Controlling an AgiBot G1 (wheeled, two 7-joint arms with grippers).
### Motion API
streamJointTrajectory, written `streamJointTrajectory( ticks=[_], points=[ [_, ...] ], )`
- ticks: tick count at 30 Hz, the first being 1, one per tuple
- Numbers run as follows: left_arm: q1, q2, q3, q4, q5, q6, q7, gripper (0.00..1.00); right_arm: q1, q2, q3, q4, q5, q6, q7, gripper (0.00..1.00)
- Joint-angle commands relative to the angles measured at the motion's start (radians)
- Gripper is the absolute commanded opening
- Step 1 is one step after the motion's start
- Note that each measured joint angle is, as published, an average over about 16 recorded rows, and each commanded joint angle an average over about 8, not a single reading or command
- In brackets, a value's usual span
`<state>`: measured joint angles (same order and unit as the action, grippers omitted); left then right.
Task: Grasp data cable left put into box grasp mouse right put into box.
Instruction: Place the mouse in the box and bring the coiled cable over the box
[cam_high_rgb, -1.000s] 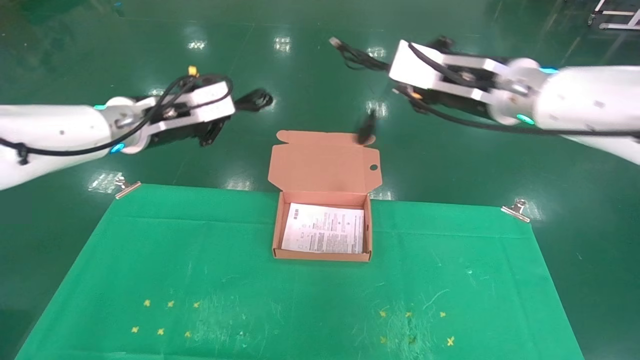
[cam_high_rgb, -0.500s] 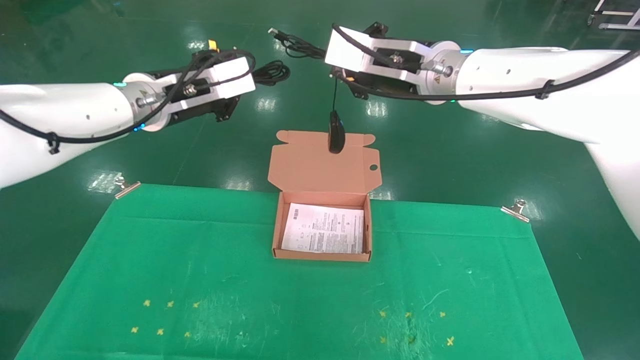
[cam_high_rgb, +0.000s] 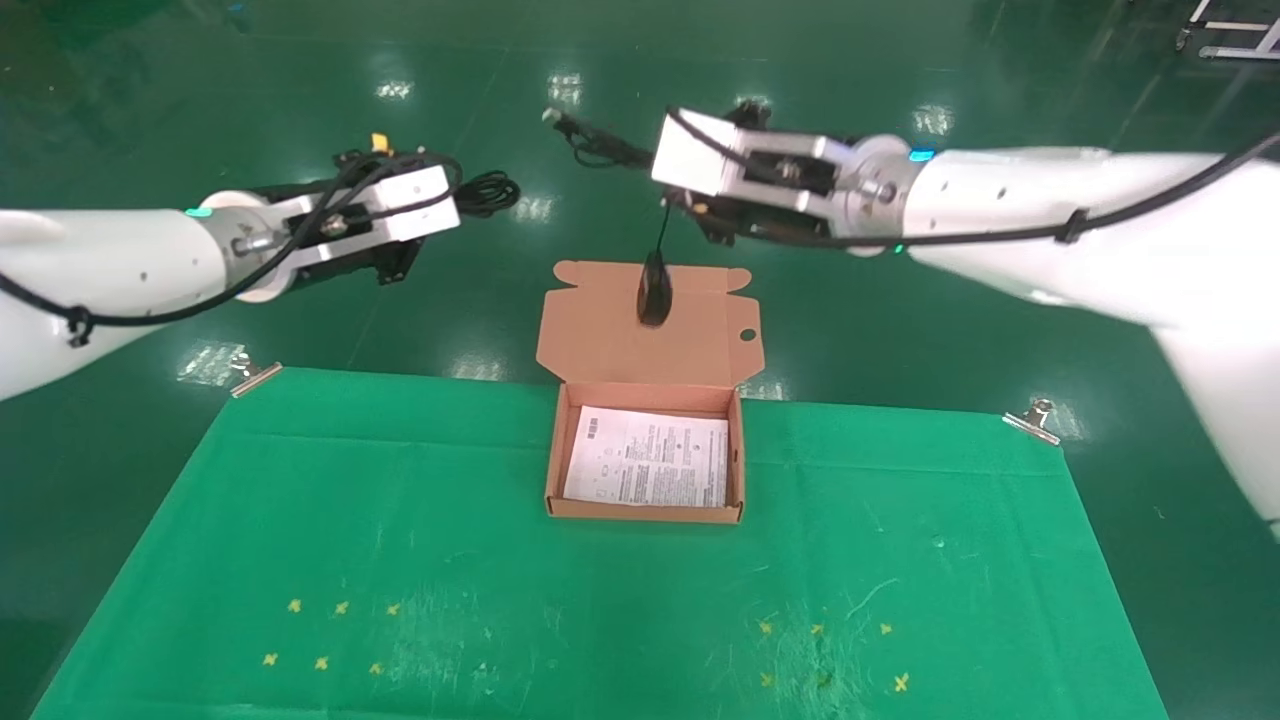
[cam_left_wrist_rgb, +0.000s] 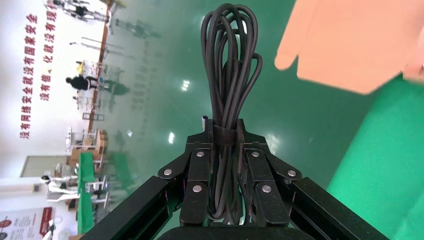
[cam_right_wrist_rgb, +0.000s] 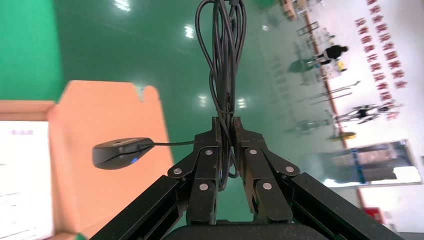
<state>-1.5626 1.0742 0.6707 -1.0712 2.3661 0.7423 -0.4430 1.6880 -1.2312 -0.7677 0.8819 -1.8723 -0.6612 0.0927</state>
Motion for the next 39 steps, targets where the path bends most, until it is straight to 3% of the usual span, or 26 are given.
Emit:
streamJointTrajectory(
  ticks=[1,15,22,30,32,39],
  points=[
    [0.008,-0.011,0.001,-0.009,0.021,0.005,-0.01,0.0,-0.011,-0.002,-0.001,-0.006,0.007,-0.002,-0.003,0.0],
    [0.025,-0.048,-0.018,-0.03,0.25,0.095,-0.183,0.0,-0.106,-0.063,-0.011,-0.069,0.069,-0.017,0.008,0.0],
    [0.034,-0.046,-0.021,-0.054,0.28,0.111,-0.212,0.0,-0.166,-0.087,0.021,-0.148,0.151,0.011,0.029,0.0],
    [0.038,-0.047,-0.022,-0.064,0.289,0.117,-0.221,0.0,-0.179,-0.099,0.004,-0.299,0.151,0.008,-0.001,0.0],
    [0.038,-0.047,-0.022,-0.065,0.289,0.117,-0.222,0.0,-0.171,-0.106,-0.009,-0.331,0.144,-0.008,-0.013,0.1],
    [0.039,-0.047,-0.022,-0.067,0.292,0.118,-0.223,0.0,-0.143,-0.123,-0.045,-0.387,0.131,-0.052,-0.04,0.95]
  ],
)
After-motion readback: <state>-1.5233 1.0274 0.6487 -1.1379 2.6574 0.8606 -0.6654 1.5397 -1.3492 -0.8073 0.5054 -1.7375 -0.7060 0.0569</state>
